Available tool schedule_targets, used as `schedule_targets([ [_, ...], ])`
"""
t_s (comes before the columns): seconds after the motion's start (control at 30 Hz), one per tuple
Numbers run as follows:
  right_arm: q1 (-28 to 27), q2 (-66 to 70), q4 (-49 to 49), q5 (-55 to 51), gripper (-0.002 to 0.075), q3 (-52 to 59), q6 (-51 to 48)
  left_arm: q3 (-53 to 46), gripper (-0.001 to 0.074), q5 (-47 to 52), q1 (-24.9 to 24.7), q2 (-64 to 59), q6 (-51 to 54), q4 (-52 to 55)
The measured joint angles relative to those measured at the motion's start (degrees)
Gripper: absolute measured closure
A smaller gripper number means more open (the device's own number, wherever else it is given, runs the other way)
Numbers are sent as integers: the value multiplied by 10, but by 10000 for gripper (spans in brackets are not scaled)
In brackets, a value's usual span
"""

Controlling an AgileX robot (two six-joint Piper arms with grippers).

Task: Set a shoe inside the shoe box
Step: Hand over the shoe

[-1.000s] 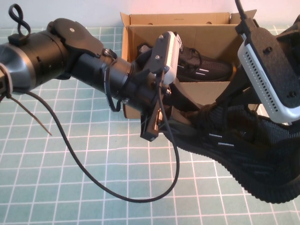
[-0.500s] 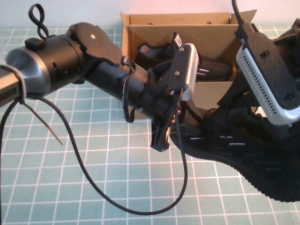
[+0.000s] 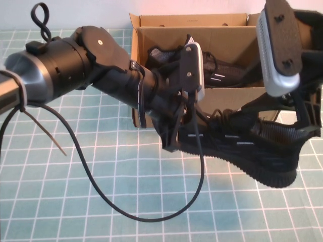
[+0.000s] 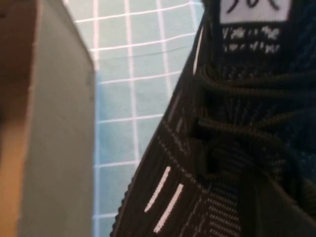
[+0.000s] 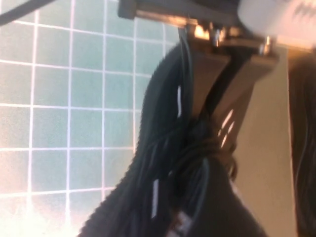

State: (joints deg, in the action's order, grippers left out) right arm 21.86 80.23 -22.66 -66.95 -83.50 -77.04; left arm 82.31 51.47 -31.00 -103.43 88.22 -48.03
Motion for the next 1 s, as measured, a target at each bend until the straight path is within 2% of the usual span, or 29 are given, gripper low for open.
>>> schedule_targets([
  [0.13, 0, -1, 47, 2, 391, 0, 115, -1, 712, -26, 4, 11, -16, 3],
  [0.4, 0, -28, 125, 32, 549, 0, 450, -2, 713, -61, 32, 44, -60, 2],
  [0.6, -1, -45, 181, 66, 573, 0, 727, -5, 713, -87, 34, 68, -97, 16],
  [0.67, -12, -49, 196, 61, 574, 0, 788, -5, 713, -94, 34, 74, -132, 38],
  [0.87, -94, -52, 179, 4, 575, 0, 844, -18, 713, -148, 36, 90, -224, 102],
  [1.0, -150, -52, 58, 14, 575, 0, 822, -37, 713, -166, 36, 96, -232, 106],
])
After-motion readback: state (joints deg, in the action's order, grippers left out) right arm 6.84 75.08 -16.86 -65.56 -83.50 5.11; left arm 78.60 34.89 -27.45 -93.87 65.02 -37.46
